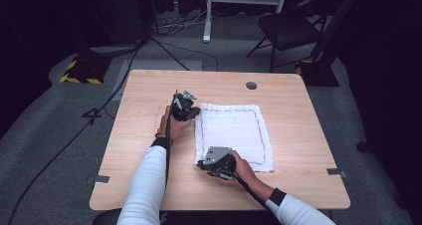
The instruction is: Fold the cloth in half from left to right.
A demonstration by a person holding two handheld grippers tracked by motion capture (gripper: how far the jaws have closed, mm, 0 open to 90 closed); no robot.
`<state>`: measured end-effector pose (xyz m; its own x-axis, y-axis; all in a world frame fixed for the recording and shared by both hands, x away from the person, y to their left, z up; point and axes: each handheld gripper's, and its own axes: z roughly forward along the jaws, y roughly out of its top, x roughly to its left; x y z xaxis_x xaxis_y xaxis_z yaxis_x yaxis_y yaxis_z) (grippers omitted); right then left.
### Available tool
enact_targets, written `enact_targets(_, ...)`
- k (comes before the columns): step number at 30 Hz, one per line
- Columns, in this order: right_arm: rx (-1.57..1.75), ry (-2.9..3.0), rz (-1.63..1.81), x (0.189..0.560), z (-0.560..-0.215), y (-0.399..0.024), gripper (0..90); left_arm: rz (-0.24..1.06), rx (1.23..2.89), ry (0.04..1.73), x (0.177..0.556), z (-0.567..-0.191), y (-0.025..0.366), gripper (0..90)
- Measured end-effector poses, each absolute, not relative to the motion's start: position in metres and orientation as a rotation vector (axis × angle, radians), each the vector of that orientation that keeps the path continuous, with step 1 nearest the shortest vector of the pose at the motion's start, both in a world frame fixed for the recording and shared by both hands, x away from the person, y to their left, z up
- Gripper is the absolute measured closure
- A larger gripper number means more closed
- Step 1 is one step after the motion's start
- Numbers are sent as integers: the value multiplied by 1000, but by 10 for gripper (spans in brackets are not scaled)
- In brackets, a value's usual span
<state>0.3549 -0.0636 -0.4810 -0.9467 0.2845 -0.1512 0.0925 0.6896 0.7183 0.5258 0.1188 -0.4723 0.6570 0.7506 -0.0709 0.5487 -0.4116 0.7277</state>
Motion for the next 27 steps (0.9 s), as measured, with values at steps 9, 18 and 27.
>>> enact_targets(9, 301, 2645, 1139, 356, -477, -56, 862, 369, 2107, 1028, 522, -467, 139, 854)
enact_targets(18, 289, 2619, 1176, 356, -468, -46, 863, 405, 2096, 1028, 518, -453, 154, 855)
enact_targets(27, 370, 2550, 1244, 357, -444, -80, 864, 413, 2080, 981, 523, -442, 126, 856)
